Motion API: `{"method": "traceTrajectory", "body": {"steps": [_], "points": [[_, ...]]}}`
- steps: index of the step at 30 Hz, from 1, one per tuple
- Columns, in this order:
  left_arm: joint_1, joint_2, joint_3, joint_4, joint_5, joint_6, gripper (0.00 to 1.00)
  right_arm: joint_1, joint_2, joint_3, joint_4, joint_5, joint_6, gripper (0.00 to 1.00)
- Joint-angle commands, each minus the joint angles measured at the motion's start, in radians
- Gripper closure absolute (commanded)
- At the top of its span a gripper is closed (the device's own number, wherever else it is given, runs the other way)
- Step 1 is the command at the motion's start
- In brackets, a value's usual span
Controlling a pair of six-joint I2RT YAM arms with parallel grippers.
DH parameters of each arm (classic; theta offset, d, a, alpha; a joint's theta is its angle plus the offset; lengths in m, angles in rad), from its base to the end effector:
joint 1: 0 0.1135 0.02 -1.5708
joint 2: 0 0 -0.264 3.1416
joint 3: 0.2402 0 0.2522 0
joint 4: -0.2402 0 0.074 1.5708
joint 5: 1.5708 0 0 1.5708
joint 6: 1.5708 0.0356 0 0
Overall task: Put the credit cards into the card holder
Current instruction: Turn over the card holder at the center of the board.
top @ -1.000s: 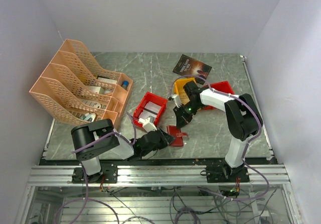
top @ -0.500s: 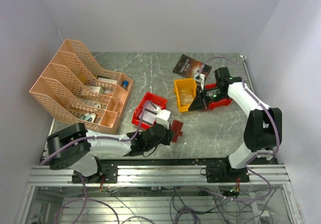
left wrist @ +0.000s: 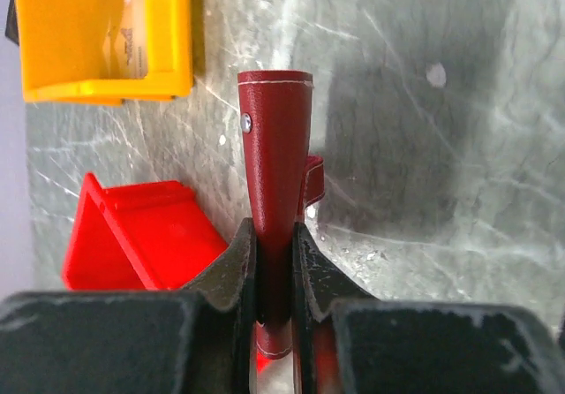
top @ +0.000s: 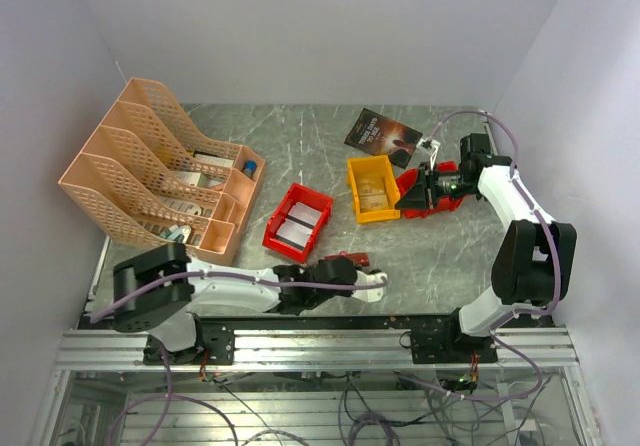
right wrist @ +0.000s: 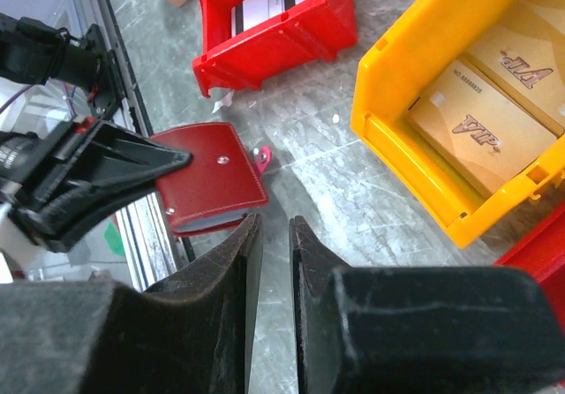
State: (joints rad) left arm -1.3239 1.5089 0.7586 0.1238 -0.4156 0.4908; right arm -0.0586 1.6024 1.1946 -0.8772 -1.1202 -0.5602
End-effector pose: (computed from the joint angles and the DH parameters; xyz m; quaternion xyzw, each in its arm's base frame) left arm 0.0897 -0.2972 0.1914 0.6288 0.6106 -0.0120 0.4813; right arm 0.3036 0.0143 0.2494 -0.2814 0.7936 0.4641 0.2750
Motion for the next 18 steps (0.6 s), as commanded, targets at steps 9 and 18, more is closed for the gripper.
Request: {"method": "traceTrajectory", "body": {"steps": [9, 18], "points": [[-0.041, 0.241, 0.075, 0.083, -0.066, 0.390, 0.93, -0.013, 0.015, -0.013, 0.018, -0.006, 0.018, 0.81], [-0.092, 0.237, -0.021, 0.159, -0.050, 0.311, 0.54, -0.011, 0.019, -0.018, 0.011, 0.010, -0.001, 0.81]]}}
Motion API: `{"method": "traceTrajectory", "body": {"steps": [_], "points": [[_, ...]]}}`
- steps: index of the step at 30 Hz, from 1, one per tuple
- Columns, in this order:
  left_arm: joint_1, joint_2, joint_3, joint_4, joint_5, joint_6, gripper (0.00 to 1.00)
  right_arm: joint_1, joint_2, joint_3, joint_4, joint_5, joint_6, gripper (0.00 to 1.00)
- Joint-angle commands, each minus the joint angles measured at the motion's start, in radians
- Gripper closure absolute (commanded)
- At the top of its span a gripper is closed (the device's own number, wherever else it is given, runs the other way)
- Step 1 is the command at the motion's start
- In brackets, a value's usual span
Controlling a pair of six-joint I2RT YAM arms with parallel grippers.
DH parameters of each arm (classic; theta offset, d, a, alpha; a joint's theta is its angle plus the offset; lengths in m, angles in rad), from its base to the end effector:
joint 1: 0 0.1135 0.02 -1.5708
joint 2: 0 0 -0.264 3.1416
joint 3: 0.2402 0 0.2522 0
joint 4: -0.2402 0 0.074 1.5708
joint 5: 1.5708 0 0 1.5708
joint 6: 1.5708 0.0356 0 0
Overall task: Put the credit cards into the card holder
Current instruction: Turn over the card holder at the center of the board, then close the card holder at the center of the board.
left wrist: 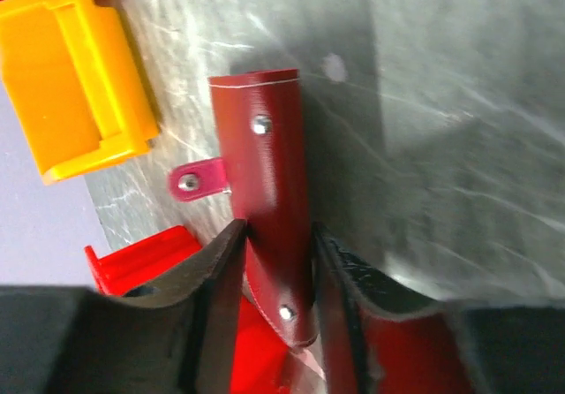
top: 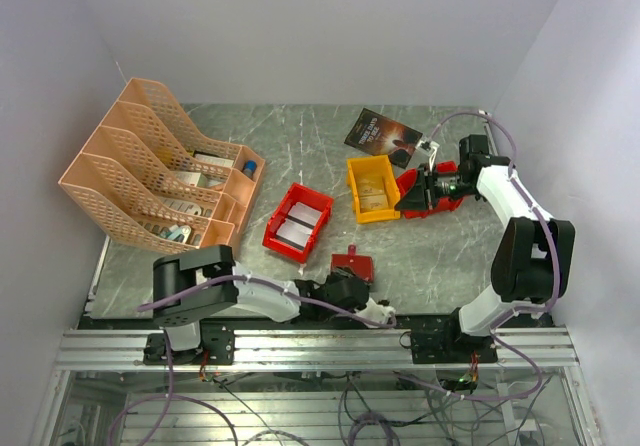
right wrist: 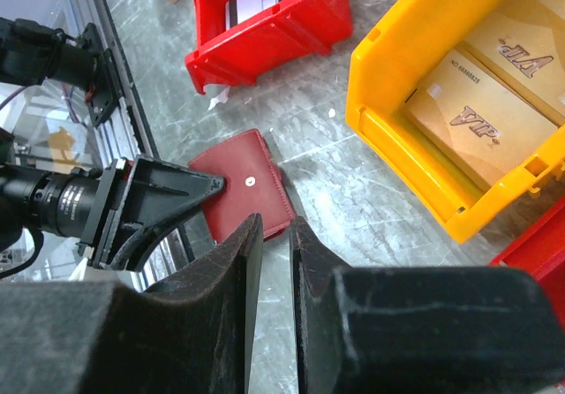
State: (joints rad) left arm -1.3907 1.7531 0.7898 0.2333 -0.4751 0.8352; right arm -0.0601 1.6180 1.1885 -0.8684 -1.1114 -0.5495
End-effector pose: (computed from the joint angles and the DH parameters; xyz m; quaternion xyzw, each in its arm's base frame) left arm 0.0761 -0.3273 0.1358 0.7535 0.4783 0.0978 0.4404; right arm 0.3057 0.0136 0.2433 -0.2735 0.7992 0.4639 0.2671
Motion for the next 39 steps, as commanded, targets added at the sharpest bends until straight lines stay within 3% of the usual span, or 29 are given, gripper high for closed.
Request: {"method": "traceTrajectory", "body": {"steps": [1, 3, 6, 9, 13, 15, 16, 17, 18, 20, 23, 26, 29, 32, 39], "points": [[-0.026, -0.025, -0.063, 0.061, 0.011, -0.064, 0.49, -0.008, -0.003, -0.013, 0.004, 0.001, -0.017, 0.80], [-0.027, -0.075, -0.079, 0.073, 0.017, -0.116, 0.34, -0.005, -0.022, -0.021, 0.019, 0.006, -0.016, 0.79], [-0.027, -0.161, -0.075, 0.042, 0.055, -0.221, 0.03, 0.000, -0.052, -0.030, 0.040, 0.007, -0.023, 0.77], [-0.031, -0.250, -0.092, 0.044, 0.086, -0.351, 0.02, 0.005, -0.091, -0.050, 0.073, -0.011, -0.048, 0.73], [-0.030, -0.403, -0.144, 0.073, 0.136, -0.576, 0.02, 0.025, -0.199, -0.132, 0.144, -0.086, -0.230, 0.62], [-0.028, -0.472, -0.178, 0.109, 0.128, -0.724, 0.00, 0.055, -0.249, -0.178, 0.152, -0.135, -0.369, 0.43], [-0.024, -0.496, -0.195, 0.127, 0.115, -0.798, 0.01, 0.066, -0.269, -0.203, 0.124, -0.163, -0.455, 0.28], [-0.019, -0.520, -0.214, 0.143, 0.104, -0.873, 0.01, 0.074, -0.284, -0.221, 0.085, -0.194, -0.569, 0.05], [-0.012, -0.542, -0.234, 0.164, 0.085, -0.948, 0.02, 0.082, -0.297, -0.233, 0.052, -0.216, -0.658, 0.01], [0.012, -0.581, -0.283, 0.213, 0.054, -1.128, 0.02, 0.108, -0.308, -0.247, -0.001, -0.227, -0.797, 0.00], [0.063, -0.620, -0.356, 0.276, 0.059, -1.358, 0.12, 0.189, -0.272, -0.233, -0.098, -0.162, -1.008, 0.04], [0.102, -0.646, -0.445, 0.386, 0.101, -1.521, 0.32, 0.278, -0.220, -0.220, -0.116, -0.066, -1.090, 0.17], [0.141, -0.636, -0.499, 0.474, 0.138, -1.616, 0.43, 0.347, -0.160, -0.196, -0.130, 0.028, -1.128, 0.34], [0.171, -0.584, -0.495, 0.484, 0.179, -1.662, 0.50, 0.383, -0.126, -0.194, -0.058, 0.066, -1.019, 0.46], [0.233, -0.395, -0.427, 0.523, 0.273, -1.686, 0.69, 0.434, -0.116, -0.262, 0.143, 0.152, -0.814, 0.52]]}}
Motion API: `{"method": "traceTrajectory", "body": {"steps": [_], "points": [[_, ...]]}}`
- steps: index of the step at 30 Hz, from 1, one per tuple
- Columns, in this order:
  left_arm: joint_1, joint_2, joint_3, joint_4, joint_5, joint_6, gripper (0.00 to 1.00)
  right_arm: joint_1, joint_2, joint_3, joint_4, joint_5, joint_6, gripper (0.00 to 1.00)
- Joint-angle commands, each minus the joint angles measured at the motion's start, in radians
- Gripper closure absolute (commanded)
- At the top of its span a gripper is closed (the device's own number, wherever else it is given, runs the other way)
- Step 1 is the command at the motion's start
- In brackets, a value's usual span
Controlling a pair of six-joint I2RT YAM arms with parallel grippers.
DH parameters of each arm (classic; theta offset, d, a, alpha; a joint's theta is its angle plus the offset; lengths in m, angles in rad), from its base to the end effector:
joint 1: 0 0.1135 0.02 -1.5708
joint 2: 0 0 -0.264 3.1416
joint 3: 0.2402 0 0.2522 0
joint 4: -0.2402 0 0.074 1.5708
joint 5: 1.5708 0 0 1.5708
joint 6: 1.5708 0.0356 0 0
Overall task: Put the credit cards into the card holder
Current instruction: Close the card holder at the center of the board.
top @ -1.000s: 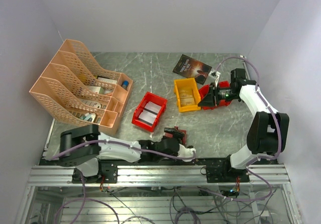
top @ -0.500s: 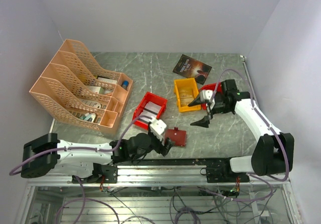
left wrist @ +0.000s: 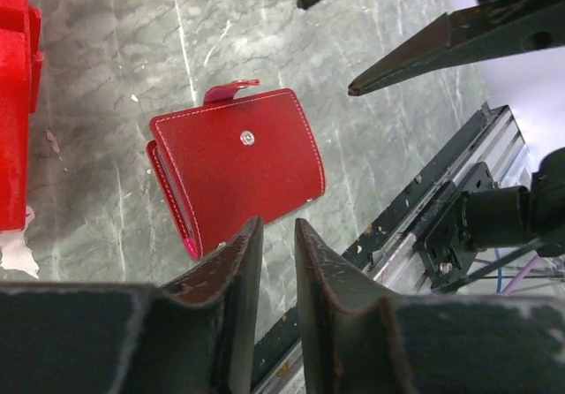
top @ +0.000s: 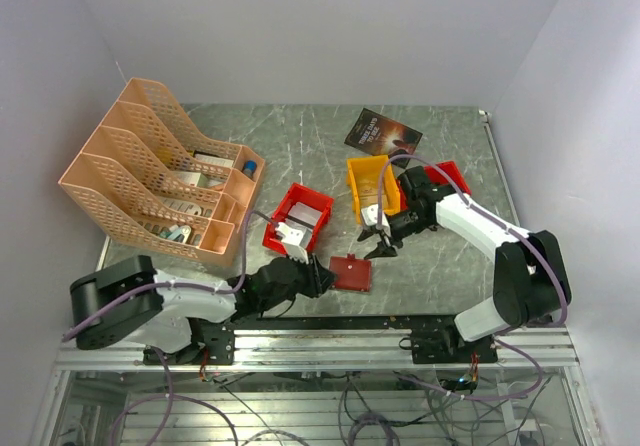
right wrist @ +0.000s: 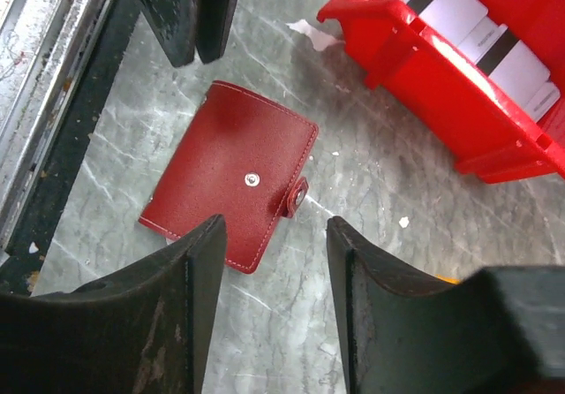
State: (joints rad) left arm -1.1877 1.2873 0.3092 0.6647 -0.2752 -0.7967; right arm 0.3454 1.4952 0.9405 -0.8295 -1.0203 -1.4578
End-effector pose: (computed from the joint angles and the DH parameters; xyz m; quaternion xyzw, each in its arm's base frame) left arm 0.0971 -0.2150 0.1639 0.0765 0.8016 -0.4271 0.4114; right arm 0.2316 0.1156 0.2077 -0.7097 0.5033 0.3700 0.3257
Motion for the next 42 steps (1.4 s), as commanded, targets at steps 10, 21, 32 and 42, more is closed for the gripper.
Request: {"method": "traceTrajectory", "body": {"steps": [10, 21, 32, 42], "points": [[0.071, 0.200, 0.109, 0.087, 0.088, -0.063, 0.78, 0.104, 0.069, -0.010, 0.162, 0.140, 0.152, 0.62], [0.097, 0.274, 0.111, 0.139, 0.118, -0.071, 0.81, 0.142, 0.115, -0.011, 0.178, 0.204, 0.172, 0.69], [0.105, 0.321, 0.117, 0.162, 0.139, -0.073, 0.82, 0.177, 0.126, -0.008, 0.206, 0.224, 0.213, 0.79], [0.107, 0.352, 0.126, 0.158, 0.141, -0.074, 0.82, 0.182, 0.124, -0.001, 0.203, 0.249, 0.221, 0.93]]}}
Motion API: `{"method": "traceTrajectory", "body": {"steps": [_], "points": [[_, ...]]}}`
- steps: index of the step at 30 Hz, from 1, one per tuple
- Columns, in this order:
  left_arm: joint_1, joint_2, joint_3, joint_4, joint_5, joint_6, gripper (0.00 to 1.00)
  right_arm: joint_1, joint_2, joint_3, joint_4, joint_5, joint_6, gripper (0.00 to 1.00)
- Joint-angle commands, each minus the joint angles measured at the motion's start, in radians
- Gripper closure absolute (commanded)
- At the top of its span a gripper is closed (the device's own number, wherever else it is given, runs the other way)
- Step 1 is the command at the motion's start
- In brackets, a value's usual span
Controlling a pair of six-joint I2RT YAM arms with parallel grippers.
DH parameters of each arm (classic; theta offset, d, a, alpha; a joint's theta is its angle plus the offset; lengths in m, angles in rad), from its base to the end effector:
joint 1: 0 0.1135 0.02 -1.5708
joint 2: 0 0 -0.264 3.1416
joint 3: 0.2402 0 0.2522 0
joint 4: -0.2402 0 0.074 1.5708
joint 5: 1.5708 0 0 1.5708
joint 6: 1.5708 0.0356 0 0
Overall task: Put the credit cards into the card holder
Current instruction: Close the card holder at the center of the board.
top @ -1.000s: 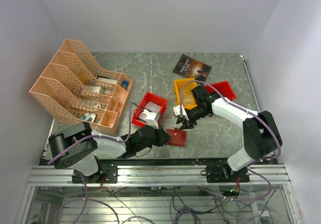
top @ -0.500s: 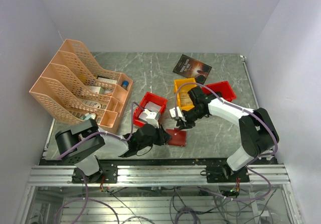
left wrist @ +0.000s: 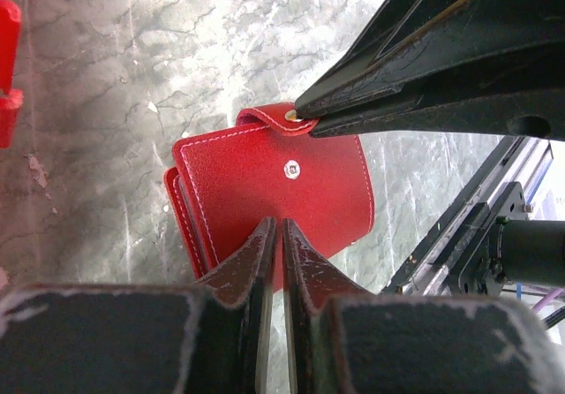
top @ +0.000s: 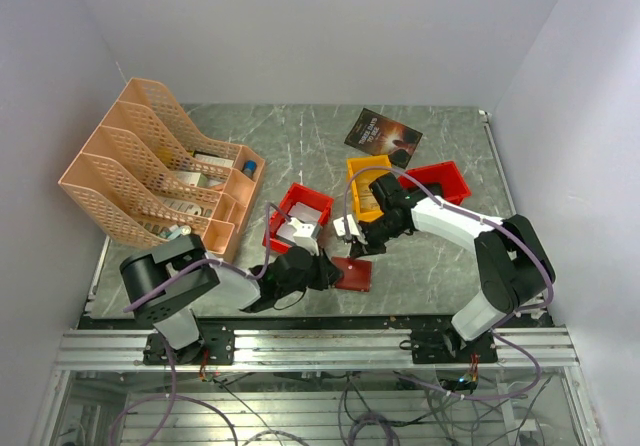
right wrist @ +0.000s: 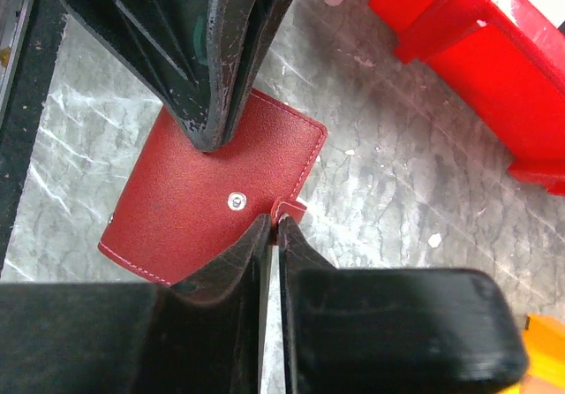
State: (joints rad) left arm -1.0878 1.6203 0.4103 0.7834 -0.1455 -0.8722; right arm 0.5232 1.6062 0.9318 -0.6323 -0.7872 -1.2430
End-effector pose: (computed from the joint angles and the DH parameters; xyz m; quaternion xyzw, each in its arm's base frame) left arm 0.1323 -0.2412 0.1240 0.0511 0.8379 -0.4144 0.3515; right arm 0.2334 0.1638 0.1755 -0.7395 0.5421 0.3130 0.2477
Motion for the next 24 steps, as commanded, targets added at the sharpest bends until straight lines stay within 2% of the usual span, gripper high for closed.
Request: {"method": "traceTrajectory", "body": {"steps": [1, 5, 12, 17, 24], "points": [[0.009, 0.021, 0.025, 0.038, 0.011, 0.000, 0.82, 0.004, 0.012, 0.010, 0.003, 0.019, 0.008, 0.95], [0.013, 0.027, 0.021, 0.023, -0.004, -0.008, 0.82, 0.004, 0.009, 0.015, -0.010, 0.019, 0.008, 1.00], [0.028, 0.037, 0.009, 0.012, -0.012, -0.019, 0.83, 0.004, 0.015, 0.014, -0.039, -0.008, 0.011, 1.00], [0.029, 0.070, 0.007, 0.055, 0.004, -0.033, 0.84, 0.004, -0.018, -0.015, 0.025, -0.014, 0.078, 1.00], [0.028, 0.067, 0.035, 0.007, 0.005, -0.023, 0.85, 0.011, -0.066, -0.068, 0.077, -0.023, 0.151, 1.00]]}}
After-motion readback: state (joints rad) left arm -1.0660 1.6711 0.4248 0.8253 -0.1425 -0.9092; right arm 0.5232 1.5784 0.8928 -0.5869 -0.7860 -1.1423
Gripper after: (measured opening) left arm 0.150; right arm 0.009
